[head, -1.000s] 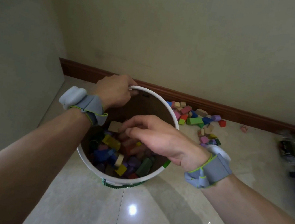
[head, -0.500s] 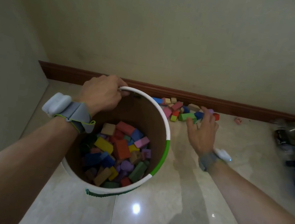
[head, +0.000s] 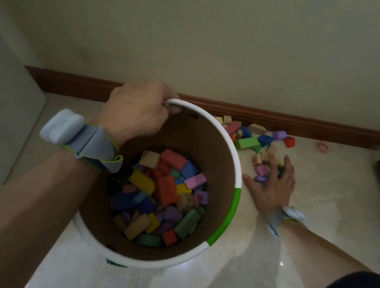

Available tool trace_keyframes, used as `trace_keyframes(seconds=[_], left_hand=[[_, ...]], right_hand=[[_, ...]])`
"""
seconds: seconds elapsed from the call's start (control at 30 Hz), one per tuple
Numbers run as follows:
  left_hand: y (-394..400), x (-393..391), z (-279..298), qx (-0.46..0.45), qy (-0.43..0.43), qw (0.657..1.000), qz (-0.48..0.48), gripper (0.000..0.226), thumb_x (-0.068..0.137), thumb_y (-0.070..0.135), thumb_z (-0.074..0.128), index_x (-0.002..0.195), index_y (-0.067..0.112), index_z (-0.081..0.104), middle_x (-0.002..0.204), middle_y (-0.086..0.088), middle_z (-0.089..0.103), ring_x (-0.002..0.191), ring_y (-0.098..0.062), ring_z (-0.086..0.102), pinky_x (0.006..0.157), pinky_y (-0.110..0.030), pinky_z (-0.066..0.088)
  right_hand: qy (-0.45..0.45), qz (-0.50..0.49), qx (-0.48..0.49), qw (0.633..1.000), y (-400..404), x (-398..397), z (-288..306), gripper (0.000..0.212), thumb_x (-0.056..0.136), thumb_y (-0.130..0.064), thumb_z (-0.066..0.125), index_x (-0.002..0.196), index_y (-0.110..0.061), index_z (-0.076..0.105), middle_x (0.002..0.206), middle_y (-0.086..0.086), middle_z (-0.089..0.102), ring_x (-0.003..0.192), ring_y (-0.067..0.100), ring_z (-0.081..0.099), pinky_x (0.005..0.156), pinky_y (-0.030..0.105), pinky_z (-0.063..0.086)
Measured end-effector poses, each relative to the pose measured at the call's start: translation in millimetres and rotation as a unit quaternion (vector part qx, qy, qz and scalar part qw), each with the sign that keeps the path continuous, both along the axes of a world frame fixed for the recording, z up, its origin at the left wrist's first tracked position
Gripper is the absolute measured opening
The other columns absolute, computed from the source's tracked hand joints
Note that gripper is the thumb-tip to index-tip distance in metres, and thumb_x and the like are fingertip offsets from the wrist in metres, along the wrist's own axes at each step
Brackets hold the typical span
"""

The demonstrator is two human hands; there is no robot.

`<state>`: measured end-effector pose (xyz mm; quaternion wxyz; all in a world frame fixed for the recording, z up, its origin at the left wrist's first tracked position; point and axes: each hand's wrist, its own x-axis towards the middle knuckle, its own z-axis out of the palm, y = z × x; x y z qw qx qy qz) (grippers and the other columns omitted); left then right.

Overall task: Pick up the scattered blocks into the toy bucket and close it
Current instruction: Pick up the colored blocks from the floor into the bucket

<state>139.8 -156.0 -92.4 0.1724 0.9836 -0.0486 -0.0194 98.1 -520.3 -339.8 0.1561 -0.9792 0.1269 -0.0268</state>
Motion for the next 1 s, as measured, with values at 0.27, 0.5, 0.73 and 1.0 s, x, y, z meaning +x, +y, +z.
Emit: trace_keyframes(seconds=[0.27, 0.5, 0.73, 1.0], left_hand=[[-10.0, 5.8, 1.2, -0.004, -0.011, 1.0, -0.014, 0.026, 0.088, 0.048, 0.051, 0.112, 0.043, 0.061, 0.115, -0.003, 0.063, 0.107, -0.035, 0.054, 0.081, -0.039, 0.041], [-9.8, 8.9, -0.1, -0.006, -0.004, 1.0, -0.023, 0.028, 0.089, 0.049, 0.049, 0.114, 0.043, 0.06, 0.115, -0.003, 0.063, 0.105, -0.034, 0.054, 0.08, -0.039, 0.04], [-9.0, 7.6, -0.6, -0.004, -0.011, 1.0, -0.027, 0.026, 0.089, 0.049, 0.049, 0.112, 0.044, 0.06, 0.114, -0.003, 0.063, 0.105, -0.035, 0.054, 0.079, -0.039, 0.039], [-8.8, 7.9, -1.0, -0.002, -0.015, 0.999, -0.037, 0.026, 0.089, 0.048, 0.049, 0.111, 0.043, 0.061, 0.111, -0.003, 0.064, 0.104, -0.034, 0.055, 0.072, -0.036, 0.034]], right_hand=[[-0.032, 0.045, -0.058, 0.997, 5.5, 33.8, -0.2, 0.075, 0.086, -0.085, 0.023, 0.152, -0.051, 0.019, 0.157, 0.003, 0.031, 0.134, 0.038, 0.035, 0.106, 0.056, 0.031], [-0.053, 0.051, -0.094, 0.993, 10.1, 34.2, -2.5, 0.066, 0.09, -0.063, 0.053, 0.147, -0.035, 0.033, 0.147, 0.006, 0.041, 0.119, 0.034, 0.04, 0.094, 0.046, 0.037], [-0.064, 0.059, -0.178, 0.98, 12.1, 34.8, -4.8, 0.058, 0.082, -0.062, 0.042, 0.131, -0.033, 0.045, 0.122, 0.005, 0.045, 0.094, 0.03, 0.037, 0.06, 0.032, 0.036], [0.029, -0.001, -0.211, 0.977, 32.1, 47.3, -0.3, 0.052, 0.079, -0.067, 0.044, 0.124, -0.04, 0.04, 0.114, 0.004, 0.033, 0.084, 0.037, 0.05, 0.056, 0.034, 0.033]])
